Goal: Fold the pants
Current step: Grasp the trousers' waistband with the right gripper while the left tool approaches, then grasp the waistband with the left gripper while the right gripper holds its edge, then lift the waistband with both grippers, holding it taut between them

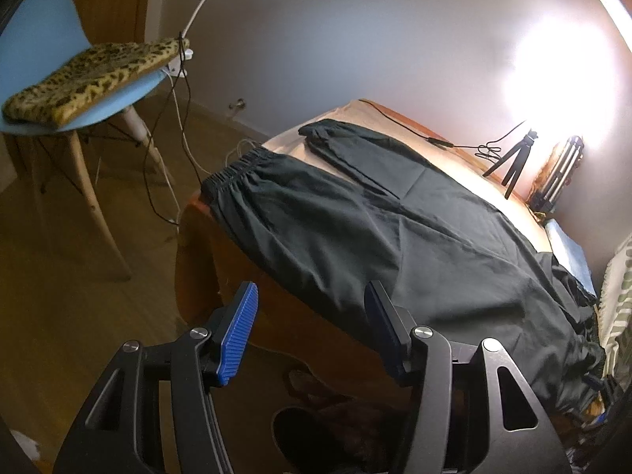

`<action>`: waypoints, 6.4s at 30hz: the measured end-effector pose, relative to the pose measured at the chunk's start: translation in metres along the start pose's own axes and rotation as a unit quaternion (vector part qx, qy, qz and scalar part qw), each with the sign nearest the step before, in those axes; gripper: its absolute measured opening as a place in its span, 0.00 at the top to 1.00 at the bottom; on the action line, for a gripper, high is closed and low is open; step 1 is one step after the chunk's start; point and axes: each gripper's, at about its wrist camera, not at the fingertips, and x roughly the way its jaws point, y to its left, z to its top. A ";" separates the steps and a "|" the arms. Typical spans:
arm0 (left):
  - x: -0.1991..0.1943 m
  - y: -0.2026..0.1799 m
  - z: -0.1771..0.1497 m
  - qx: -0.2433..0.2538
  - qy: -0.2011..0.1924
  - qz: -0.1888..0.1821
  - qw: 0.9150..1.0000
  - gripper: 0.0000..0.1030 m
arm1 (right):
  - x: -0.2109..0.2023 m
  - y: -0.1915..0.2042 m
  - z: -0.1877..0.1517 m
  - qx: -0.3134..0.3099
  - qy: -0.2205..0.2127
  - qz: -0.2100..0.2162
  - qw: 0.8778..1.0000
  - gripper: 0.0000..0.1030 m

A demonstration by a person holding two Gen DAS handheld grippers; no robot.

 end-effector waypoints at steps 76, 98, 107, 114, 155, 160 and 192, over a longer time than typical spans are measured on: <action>0.122 0.061 0.052 -0.255 0.060 -0.066 0.963 0.46 | 0.021 -0.093 0.134 -0.038 -0.039 -0.115 0.992 1.00; 0.095 0.073 0.063 -0.293 -0.061 -0.093 0.950 0.97 | -0.011 -0.072 0.131 -0.031 -0.056 -0.109 0.992 1.00; 0.084 0.034 0.107 -0.212 -0.102 -0.091 0.968 0.97 | -0.019 -0.088 0.140 -0.031 -0.060 -0.122 0.990 1.00; 0.151 -0.045 0.167 -0.118 -0.052 -0.105 0.986 0.97 | 0.006 -0.140 0.154 -0.014 -0.035 -0.154 0.987 1.00; 0.226 -0.012 0.189 -0.020 0.056 -0.066 0.996 0.56 | 0.179 -0.108 0.324 -0.088 -0.031 0.038 0.995 0.48; 0.234 -0.015 0.179 -0.002 0.053 -0.035 0.998 0.56 | 0.244 -0.068 0.390 -0.098 -0.031 0.115 0.988 0.50; 0.216 -0.012 0.156 -0.004 0.029 -0.059 0.998 0.71 | 0.378 0.050 0.470 -0.087 -0.007 0.260 0.962 0.99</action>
